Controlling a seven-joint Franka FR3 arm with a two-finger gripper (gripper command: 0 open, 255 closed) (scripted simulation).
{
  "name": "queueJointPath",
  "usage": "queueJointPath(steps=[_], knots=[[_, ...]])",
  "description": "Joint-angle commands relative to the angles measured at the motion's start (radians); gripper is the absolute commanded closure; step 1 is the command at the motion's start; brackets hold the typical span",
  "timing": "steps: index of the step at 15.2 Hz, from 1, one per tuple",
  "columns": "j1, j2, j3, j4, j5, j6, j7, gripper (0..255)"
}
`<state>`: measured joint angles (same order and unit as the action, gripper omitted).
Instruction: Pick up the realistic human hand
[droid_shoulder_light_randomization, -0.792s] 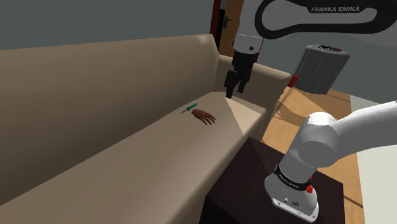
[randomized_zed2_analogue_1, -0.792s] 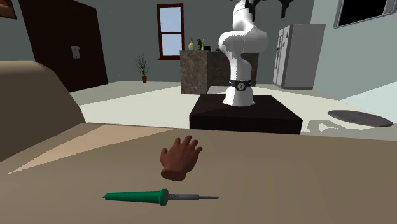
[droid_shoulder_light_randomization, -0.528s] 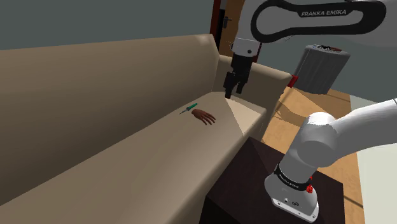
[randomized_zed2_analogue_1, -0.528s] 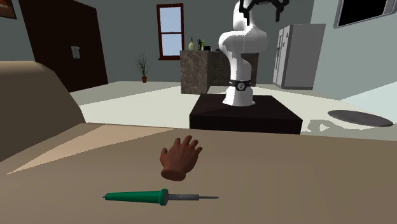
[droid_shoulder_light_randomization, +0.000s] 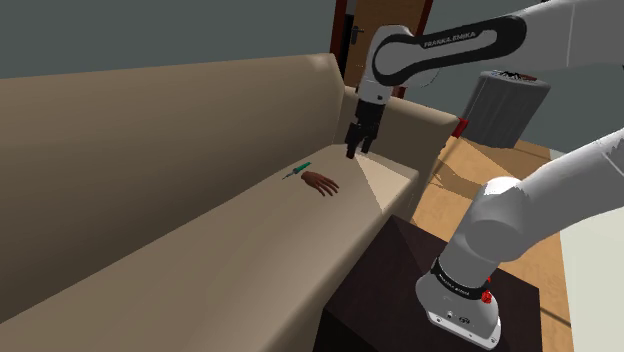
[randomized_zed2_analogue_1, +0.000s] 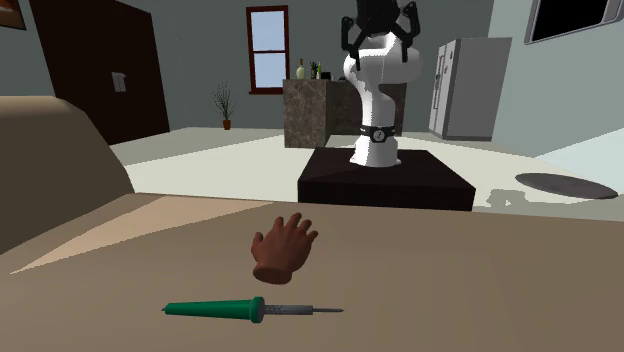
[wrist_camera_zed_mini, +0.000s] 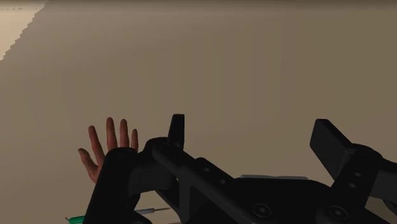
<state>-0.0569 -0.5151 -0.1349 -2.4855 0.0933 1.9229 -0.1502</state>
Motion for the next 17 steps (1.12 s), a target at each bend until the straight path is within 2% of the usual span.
queueJointPath(steps=[1,8,13,17], knots=[[-0.001,0.065,-0.033,0.000,0.010,0.062,-0.051,0],[-0.002,0.329,-0.147,0.090,0.098,0.200,-0.263,0],[-0.014,0.541,-0.197,0.203,0.218,0.249,-0.433,0],[-0.049,0.716,-0.204,0.321,0.323,0.255,-0.560,0]])
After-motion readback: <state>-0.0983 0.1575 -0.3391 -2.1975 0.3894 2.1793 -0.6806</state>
